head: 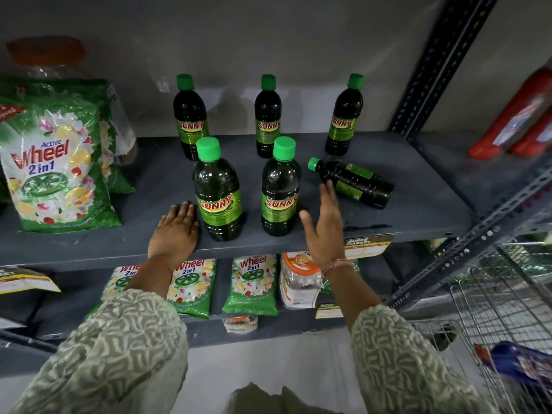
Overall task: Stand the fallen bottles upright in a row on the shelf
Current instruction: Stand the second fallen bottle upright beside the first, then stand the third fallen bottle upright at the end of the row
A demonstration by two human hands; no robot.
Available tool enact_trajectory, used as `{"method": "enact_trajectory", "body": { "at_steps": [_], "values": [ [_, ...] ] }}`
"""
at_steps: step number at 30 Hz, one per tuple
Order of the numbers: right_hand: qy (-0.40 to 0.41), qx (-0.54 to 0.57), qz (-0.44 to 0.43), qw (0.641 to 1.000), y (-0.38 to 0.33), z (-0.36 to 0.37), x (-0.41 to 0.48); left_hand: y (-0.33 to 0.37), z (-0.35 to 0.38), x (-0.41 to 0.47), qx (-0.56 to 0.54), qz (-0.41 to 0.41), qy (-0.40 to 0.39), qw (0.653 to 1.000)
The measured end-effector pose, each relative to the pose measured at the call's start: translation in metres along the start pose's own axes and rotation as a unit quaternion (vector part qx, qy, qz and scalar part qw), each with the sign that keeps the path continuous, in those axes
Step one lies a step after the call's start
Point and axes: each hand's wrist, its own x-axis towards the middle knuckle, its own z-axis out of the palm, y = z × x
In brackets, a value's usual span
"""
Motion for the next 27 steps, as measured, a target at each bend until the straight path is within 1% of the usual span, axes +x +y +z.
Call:
{"method": "enact_trajectory", "body": {
  "at_steps": [1,2,3,4,6,8,9,12,13,14,16,18,20,21,23,25,27],
  "values": [
    [0.043,-0.074,-0.025,0.996,0.002,-0.006,0.008,0.001,0.001,0.000,-0.002,-0.001,0.007,1.000],
    [0.064,-0.152,-0.036,0.986,0.006,-0.012,0.021,0.001,0.001,0.000,-0.003,-0.003,0.012,1.000],
    [0.055,-0.229,-0.031,0.971,0.011,-0.019,0.038,0.002,0.001,0.000,-0.001,-0.003,0.014,1.000],
    [0.022,-0.296,-0.006,0.955,0.017,-0.027,0.056,0.002,0.001,-0.001,0.003,-0.003,0.014,1.000],
    [-0.073,-0.389,0.077,0.915,0.028,-0.041,0.088,0.002,0.002,0.000,0.008,-0.004,0.014,1.000],
    [-0.153,-0.423,0.147,0.881,0.036,-0.052,0.109,0.003,0.002,-0.001,0.004,-0.009,0.017,1.000],
    [-0.176,-0.430,0.163,0.871,0.040,-0.055,0.117,0.003,0.002,-0.002,0.004,-0.010,0.018,1.000],
    [-0.226,-0.443,0.154,0.854,0.041,-0.058,0.132,0.004,0.002,-0.002,0.011,-0.009,0.024,1.000],
    [-0.229,-0.436,0.156,0.856,0.041,-0.057,0.133,0.005,0.002,-0.002,0.011,-0.008,0.026,1.000],
    [-0.220,-0.418,0.162,0.867,0.042,-0.056,0.132,0.005,0.002,-0.003,0.011,-0.009,0.026,1.000],
    [-0.168,-0.367,0.160,0.901,0.042,-0.052,0.128,0.006,0.002,-0.003,0.010,-0.010,0.029,0.999],
    [-0.079,-0.303,0.145,0.939,0.038,-0.045,0.124,0.006,0.002,-0.002,0.005,-0.010,0.035,0.999],
    [0.039,-0.177,0.152,0.972,0.031,-0.035,0.119,0.005,0.002,-0.002,0.003,-0.010,0.034,0.999],
    [0.090,-0.101,0.158,0.978,0.027,-0.030,0.116,0.004,0.002,-0.002,0.003,-0.009,0.032,0.999],
    [0.148,0.002,0.158,0.976,0.022,-0.019,0.108,0.002,0.003,-0.002,0.001,-0.009,0.029,1.000],
    [0.170,0.046,0.154,0.972,0.024,-0.009,0.101,0.001,0.003,-0.002,0.001,-0.009,0.029,1.000],
    [0.178,0.065,0.156,0.969,0.026,-0.003,0.097,0.001,0.003,-0.002,0.001,-0.008,0.029,1.000]
  ]
}}
